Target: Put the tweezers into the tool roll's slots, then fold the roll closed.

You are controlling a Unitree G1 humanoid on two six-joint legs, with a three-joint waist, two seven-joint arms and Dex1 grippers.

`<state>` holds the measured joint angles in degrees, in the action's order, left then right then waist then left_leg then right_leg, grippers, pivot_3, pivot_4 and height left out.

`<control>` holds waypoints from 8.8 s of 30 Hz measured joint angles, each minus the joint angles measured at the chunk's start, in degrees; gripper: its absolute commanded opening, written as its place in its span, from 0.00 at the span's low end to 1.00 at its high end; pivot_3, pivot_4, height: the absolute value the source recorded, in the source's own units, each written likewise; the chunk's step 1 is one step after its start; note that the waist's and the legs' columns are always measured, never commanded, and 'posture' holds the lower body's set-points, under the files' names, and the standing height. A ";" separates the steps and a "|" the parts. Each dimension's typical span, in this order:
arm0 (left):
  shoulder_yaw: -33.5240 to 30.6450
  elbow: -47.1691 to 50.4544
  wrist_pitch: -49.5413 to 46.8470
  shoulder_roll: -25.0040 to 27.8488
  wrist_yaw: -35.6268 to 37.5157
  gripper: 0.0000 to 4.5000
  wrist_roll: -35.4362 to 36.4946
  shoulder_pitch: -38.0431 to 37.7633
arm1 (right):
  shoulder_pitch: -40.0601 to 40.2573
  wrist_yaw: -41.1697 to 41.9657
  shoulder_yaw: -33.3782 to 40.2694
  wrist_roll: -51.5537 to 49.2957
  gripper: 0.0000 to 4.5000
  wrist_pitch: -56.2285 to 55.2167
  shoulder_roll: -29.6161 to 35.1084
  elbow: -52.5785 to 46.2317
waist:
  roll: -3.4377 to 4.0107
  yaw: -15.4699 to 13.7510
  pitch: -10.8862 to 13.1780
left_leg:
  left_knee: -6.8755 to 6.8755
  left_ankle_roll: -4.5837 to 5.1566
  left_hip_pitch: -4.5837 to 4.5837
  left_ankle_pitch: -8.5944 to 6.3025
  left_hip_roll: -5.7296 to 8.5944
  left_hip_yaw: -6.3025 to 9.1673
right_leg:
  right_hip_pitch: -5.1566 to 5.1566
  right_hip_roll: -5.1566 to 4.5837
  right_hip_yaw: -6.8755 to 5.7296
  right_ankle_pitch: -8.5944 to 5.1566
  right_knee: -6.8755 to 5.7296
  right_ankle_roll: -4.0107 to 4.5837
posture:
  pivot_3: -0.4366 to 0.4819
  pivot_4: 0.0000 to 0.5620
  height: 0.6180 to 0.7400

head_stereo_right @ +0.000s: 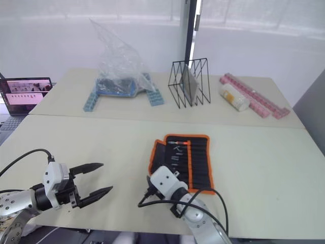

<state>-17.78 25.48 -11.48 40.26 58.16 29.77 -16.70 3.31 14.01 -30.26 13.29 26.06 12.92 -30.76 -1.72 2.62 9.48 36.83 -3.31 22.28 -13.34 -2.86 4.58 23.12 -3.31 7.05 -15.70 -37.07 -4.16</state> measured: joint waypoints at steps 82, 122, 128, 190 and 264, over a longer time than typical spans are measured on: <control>46.96 -71.44 48.77 -8.86 34.07 0.01 -8.92 60.55 | 13.91 15.26 18.75 -17.91 0.00 -14.04 16.58 -0.77 | -0.08 -0.10 0.02 | 0.16 0.06 0.04 0.03 0.08 0.05 | -0.13 0.06 0.04 0.22 -0.12 0.21 | 0.48 0.27 0.82; 25.67 -16.61 4.02 1.99 -0.88 0.01 -12.34 21.29 | -11.02 32.42 18.24 -32.48 0.00 5.88 17.87 11.22 | 0.05 -0.36 0.09 | 0.16 0.07 -0.05 0.04 0.04 0.06 | -0.07 0.07 0.02 0.21 -0.41 0.32 | 0.48 0.27 0.82; 25.79 -18.40 5.00 2.34 1.86 0.01 -13.20 23.33 | -9.00 31.52 19.37 -35.41 0.00 9.46 18.11 7.52 | 0.05 -0.17 0.09 | 0.15 0.07 -0.05 0.04 0.04 0.06 | -0.05 0.07 0.03 0.14 -0.41 0.20 | 0.48 0.27 0.82; 23.83 -26.26 8.41 2.38 5.23 0.21 -15.51 28.00 | -13.36 30.55 10.55 -24.82 0.00 -1.19 14.38 14.04 | 0.05 0.00 0.09 | 0.14 0.07 -0.04 0.04 0.03 0.06 | 0.02 0.09 0.03 0.03 -0.46 0.06 | 0.48 0.27 0.82; 25.89 -16.47 0.30 -9.48 -11.14 0.01 -16.79 19.24 | -10.08 34.64 13.11 -30.39 0.00 10.43 22.00 7.68 | 0.28 -0.20 -0.15 | 0.01 0.06 -0.69 0.03 0.04 0.07 | -0.86 0.02 -0.02 -0.06 0.12 -0.13 | 0.48 0.27 0.82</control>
<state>8.11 9.01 -11.18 30.79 47.02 12.98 2.55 -6.77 48.65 -17.15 -17.10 36.49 34.93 -23.08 -1.44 2.42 9.33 36.84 -3.25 21.59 -13.31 -2.82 4.64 22.26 -3.29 7.02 -15.76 -36.95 -4.29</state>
